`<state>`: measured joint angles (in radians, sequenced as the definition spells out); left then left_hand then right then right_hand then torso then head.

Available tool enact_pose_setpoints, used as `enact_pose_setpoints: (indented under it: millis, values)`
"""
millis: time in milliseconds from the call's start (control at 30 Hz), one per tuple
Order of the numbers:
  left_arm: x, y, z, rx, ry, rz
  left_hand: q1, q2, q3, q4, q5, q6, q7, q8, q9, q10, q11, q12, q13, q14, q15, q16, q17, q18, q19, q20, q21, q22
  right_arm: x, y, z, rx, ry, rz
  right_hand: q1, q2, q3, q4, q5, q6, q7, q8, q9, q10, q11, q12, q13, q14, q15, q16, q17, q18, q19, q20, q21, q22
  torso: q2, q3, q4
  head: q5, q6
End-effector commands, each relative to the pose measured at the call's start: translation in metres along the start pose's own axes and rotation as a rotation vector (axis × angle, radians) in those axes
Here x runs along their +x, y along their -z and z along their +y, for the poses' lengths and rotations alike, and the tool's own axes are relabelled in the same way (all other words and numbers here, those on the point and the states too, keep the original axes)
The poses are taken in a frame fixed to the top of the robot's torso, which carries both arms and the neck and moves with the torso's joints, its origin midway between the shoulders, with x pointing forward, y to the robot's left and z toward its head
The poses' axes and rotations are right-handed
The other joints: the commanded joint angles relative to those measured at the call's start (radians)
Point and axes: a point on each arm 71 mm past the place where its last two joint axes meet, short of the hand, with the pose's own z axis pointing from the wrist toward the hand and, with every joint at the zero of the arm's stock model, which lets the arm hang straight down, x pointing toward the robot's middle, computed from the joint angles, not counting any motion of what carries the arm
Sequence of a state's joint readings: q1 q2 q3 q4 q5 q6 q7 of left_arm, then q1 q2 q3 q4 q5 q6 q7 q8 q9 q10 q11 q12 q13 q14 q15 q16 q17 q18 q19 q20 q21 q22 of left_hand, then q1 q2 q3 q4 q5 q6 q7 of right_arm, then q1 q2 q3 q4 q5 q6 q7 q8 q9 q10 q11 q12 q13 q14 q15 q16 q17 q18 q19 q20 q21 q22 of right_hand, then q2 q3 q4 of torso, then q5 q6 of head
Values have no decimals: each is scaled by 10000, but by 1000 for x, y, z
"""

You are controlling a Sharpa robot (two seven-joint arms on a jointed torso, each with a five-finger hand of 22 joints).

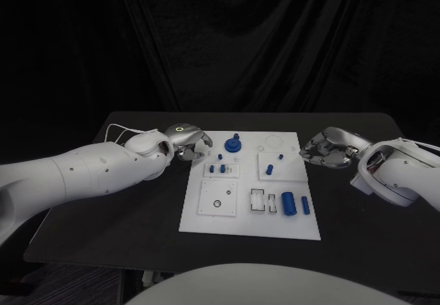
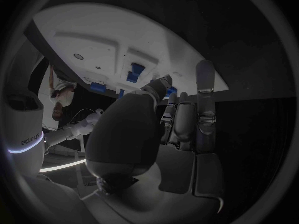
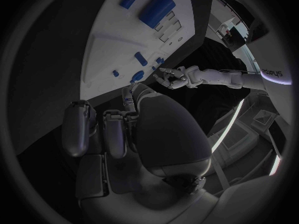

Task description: Assemble the parts on the task board

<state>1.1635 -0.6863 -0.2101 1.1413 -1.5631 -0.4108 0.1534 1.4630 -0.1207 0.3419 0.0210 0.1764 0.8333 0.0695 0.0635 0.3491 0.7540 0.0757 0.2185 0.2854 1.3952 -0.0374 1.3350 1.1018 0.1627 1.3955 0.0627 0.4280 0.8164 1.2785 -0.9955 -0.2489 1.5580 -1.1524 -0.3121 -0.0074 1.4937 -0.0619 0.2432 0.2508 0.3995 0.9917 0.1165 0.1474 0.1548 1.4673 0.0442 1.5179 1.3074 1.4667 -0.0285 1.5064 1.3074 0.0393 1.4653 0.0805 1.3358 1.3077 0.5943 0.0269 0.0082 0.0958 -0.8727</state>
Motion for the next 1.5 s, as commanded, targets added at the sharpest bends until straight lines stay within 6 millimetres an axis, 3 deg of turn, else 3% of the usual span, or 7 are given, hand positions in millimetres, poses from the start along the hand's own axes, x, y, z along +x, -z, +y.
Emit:
enact_pose_setpoints:
  millis: [33,233,400,633,733,1167,1500]
  values:
    - [-12,13,2,106,-137,-1304,100,-70,-243,4,-59,-268,-153,8,-192,-518,-32,16,-97,-79,-14,-10,-38,148,74,-40,-502,-426,-10,3,1,-150,-145,-933,108,-36,57,3,78,67,10,53,5,269,-76,-70,1894,825,-43,7,1865,171,40,-38,32,1871,-13,-2,5,38,1]
    - [-26,49,11,88,736,-2528,502,-84,-847,717,-132,-824,-593,10,-672,-1830,-181,123,-504,-2071,33,-1864,-2841,221,-711,62,-2655,-2192,-25,3,5,-83,-77,-1157,121,-70,71,-8,127,80,5,55,4,176,-79,-147,1803,814,-47,-26,1826,173,34,-46,15,1867,-19,-12,18,149,1]
    - [-37,70,8,602,2658,-3674,387,109,-540,1657,1177,562,498,513,-691,184,407,1823,-200,-3990,702,-3531,-4873,173,-2360,830,-3685,-4542,-35,-1,12,-60,51,-1121,242,-123,159,-76,-4,439,-89,274,95,-215,-144,-489,1429,759,-86,-152,1679,216,-58,-73,-189,1811,7,-44,43,324,1]
    - [-39,83,0,1096,8925,-3916,-54,216,-632,2562,2801,820,566,205,-1107,-103,1277,1757,-910,-7712,2012,-5854,-6271,-138,-7098,1802,-3629,-7194,-39,-9,18,-130,629,-929,325,-167,230,-126,-142,378,-119,493,202,-1986,-183,-2129,-296,570,-122,-551,1231,365,-401,-129,-932,1589,57,-268,279,267,1]
    - [-39,82,-2,1450,11505,-4032,-453,741,-1209,2698,2536,372,738,43,-1316,-995,1489,1467,-1294,-9433,2330,-7411,-7395,-231,-7939,1944,-3572,-7498,-39,-14,19,-178,1162,-819,381,-217,286,-146,-230,324,-100,548,232,-2714,-162,-2883,-1038,479,-108,-730,1033,411,-520,-117,-1189,1512,61,-351,383,224,1]
    - [-38,75,-11,2754,15772,-3680,-2246,2488,-3346,2718,1428,-3988,776,-183,-2695,-5006,392,-85,-2380,-13100,1540,-11849,-10484,-646,-11171,818,-3805,-7648,-32,-25,17,-302,3527,-434,706,-611,865,-247,-643,-291,152,582,255,-6588,125,-7842,-5600,230,132,-1215,438,496,-719,76,-1807,1380,164,-702,824,-273,1]
    - [-37,77,-5,2555,16052,-3850,-2635,3528,-4974,2723,378,-5305,226,-296,-3138,-6200,-115,-453,-2486,-13801,887,-12908,-10904,-116,-13069,684,-3991,-7863,-24,-28,19,-333,3976,-187,290,-819,749,-82,-1505,-1006,237,353,124,-7174,560,-10206,-8017,336,425,-931,635,450,-553,333,-1619,1496,277,-1003,1080,-774,1]
